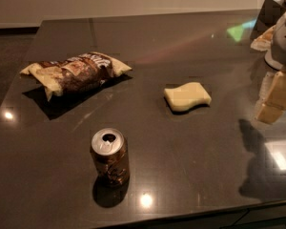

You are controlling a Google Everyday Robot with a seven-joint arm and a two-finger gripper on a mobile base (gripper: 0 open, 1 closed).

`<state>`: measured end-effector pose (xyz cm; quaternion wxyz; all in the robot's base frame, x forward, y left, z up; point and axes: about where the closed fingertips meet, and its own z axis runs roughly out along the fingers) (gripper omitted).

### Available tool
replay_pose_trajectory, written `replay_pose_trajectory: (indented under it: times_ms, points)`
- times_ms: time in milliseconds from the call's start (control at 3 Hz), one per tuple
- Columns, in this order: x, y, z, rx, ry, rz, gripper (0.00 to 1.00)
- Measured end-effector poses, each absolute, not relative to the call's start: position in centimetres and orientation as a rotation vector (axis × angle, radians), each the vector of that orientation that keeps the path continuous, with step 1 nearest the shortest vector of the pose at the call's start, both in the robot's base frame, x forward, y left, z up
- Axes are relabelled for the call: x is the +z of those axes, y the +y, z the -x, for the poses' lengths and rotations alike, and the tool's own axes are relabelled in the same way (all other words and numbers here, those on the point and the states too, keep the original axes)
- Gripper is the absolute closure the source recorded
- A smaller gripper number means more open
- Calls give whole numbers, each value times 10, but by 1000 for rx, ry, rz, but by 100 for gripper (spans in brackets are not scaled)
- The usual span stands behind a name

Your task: Move brown chip bag near orange can

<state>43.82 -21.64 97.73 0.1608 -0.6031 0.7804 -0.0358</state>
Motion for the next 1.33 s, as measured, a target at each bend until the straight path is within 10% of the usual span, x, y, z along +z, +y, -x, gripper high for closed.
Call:
replay_pose_trajectory:
  times_ms: [1333]
  points:
    - [992,-101,-526,-33,1944,1742,0]
